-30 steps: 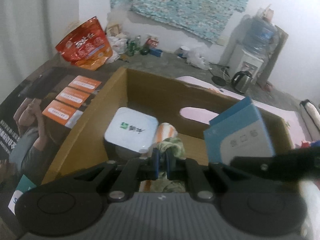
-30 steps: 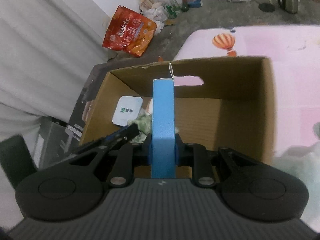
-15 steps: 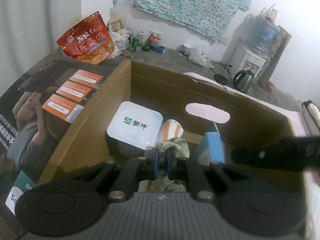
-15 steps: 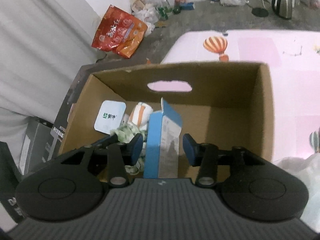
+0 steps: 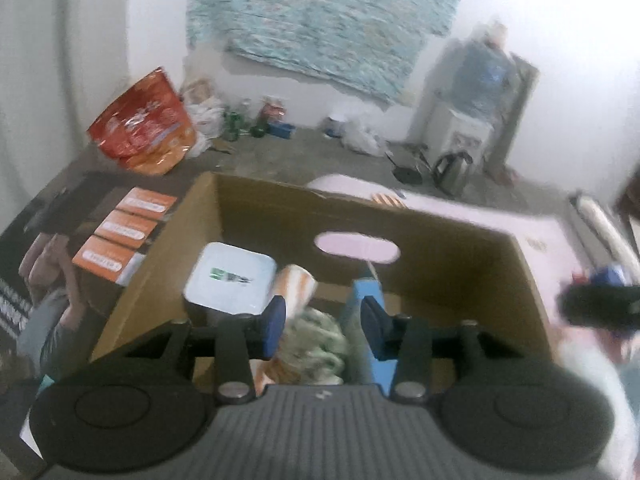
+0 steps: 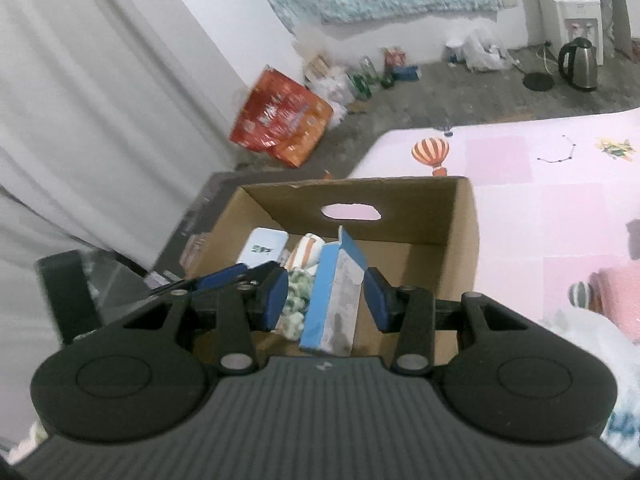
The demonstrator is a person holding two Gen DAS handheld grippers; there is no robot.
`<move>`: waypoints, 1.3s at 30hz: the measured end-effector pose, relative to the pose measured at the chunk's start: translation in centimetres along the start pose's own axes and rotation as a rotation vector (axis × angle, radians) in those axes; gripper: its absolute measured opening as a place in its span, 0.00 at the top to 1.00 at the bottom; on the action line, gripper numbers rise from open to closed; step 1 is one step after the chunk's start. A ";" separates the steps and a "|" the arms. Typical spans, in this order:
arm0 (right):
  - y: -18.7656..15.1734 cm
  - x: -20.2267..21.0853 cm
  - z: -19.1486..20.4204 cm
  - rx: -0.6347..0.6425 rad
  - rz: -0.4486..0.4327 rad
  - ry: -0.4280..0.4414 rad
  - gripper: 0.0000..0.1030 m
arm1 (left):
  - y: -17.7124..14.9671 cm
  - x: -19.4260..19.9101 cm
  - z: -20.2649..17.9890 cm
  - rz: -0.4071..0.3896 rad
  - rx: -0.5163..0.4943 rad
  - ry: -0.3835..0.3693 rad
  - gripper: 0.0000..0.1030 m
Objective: Organize soft objects
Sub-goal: 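Lower the blue bandage box into the cardboard box and open the right tool, then move both tools back to the bed toward the light blue towel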
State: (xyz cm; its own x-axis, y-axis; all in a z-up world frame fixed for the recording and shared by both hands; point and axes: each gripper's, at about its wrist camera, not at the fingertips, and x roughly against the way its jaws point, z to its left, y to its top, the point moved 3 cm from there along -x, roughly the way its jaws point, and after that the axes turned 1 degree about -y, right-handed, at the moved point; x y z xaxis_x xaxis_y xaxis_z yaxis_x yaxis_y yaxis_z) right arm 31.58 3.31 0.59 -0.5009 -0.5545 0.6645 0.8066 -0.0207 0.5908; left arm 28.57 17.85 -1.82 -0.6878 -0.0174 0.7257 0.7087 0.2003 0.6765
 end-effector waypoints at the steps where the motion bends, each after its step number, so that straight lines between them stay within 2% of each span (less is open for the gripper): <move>1: -0.4 1.0 -0.3 -0.008 -0.009 0.014 0.60 | -0.1 -0.2 -0.6 0.013 -0.016 0.002 0.63; 6: -2.3 5.4 -2.3 -0.058 -0.050 0.069 0.60 | -0.9 -2.6 -3.5 0.116 -0.047 -0.073 0.75; 11: -4.0 9.1 -5.3 -0.121 -0.085 0.090 0.59 | -0.9 -4.2 -5.2 0.106 -0.070 -0.100 0.80; 15: -5.1 10.5 -8.4 -0.179 -0.098 0.074 0.59 | -0.9 -5.3 -6.2 0.124 -0.036 -0.153 0.81; 21: -7.1 10.6 -12.2 -0.264 -0.085 0.062 0.59 | -1.7 -6.5 -7.3 0.158 -0.031 -0.138 0.82; 27: -8.7 10.1 -13.9 -0.313 -0.066 0.062 0.59 | -2.6 -9.0 -6.1 0.213 0.020 -0.087 0.82; 32: -9.1 9.9 -14.5 -0.328 -0.059 0.065 0.58 | -1.8 -8.4 -4.6 0.197 0.094 -0.110 0.76; 39: -9.8 11.6 -15.2 -0.320 -0.099 0.074 0.55 | 0.0 -3.6 -3.9 0.135 0.112 -0.126 0.48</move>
State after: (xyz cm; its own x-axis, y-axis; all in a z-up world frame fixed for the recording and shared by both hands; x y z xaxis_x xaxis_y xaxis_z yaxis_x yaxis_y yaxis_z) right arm 22.60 -15.54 -4.44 -0.5671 -0.5956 0.5689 0.8185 -0.3306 0.4698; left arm 31.64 14.04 -3.98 -0.6067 0.1385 0.7827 0.7789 0.3002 0.5507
